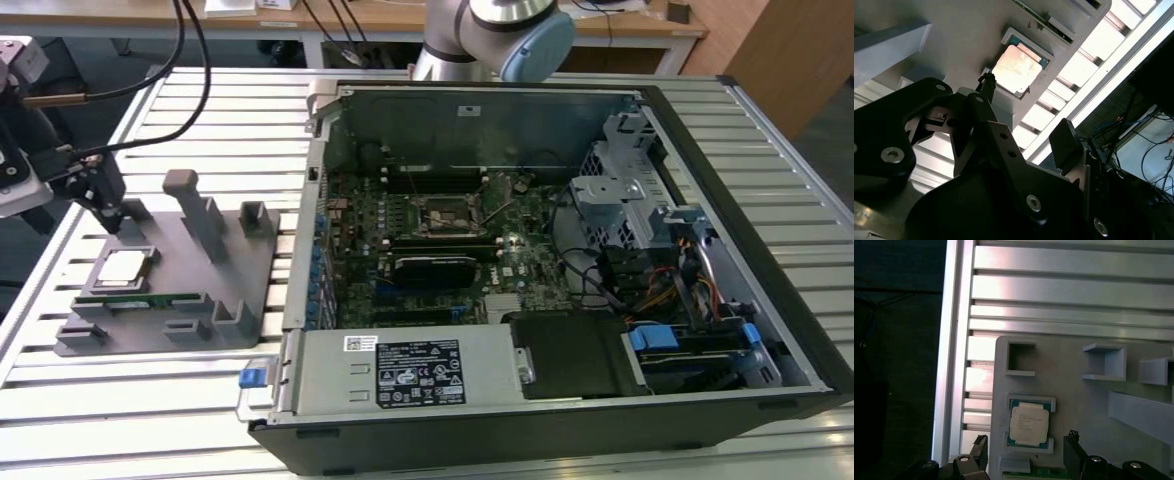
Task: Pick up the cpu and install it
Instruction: 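Pick up the cpu and move it towards the insertion slot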
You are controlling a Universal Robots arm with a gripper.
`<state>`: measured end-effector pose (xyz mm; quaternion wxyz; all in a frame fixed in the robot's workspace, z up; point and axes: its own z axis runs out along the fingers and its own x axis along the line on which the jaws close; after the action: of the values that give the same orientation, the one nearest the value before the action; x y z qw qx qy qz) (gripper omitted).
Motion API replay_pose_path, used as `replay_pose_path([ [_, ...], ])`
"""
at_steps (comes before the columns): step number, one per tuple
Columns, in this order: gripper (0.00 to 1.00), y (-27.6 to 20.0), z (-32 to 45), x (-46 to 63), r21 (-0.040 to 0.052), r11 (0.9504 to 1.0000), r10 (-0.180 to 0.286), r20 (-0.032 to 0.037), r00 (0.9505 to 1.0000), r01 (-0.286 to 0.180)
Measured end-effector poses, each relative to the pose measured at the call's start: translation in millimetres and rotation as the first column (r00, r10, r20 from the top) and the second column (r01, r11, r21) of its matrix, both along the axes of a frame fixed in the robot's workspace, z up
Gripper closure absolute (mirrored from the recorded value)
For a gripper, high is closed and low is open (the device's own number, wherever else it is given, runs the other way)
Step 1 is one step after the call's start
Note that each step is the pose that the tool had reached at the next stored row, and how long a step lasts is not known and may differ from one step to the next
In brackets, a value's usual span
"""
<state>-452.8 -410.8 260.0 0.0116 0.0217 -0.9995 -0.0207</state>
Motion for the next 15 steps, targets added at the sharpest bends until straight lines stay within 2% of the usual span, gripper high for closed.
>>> replay_pose_path([
  [4, 0.3, 0.0, -3.3, 0.1, 0.0, 1.0, 0.0, 0.0001, 1.0, 0.0],
  [10, 0.3, 0.0, -13.9, 3.0, -0.0001, 1.0, -0.001, 0.0001, 1.0, 0.001],
  [15, 0.3, 0.0, -20.9, 3.2, 0.0001, 0.9998, -0.022, 0.0014, 0.9998, 0.022],
])
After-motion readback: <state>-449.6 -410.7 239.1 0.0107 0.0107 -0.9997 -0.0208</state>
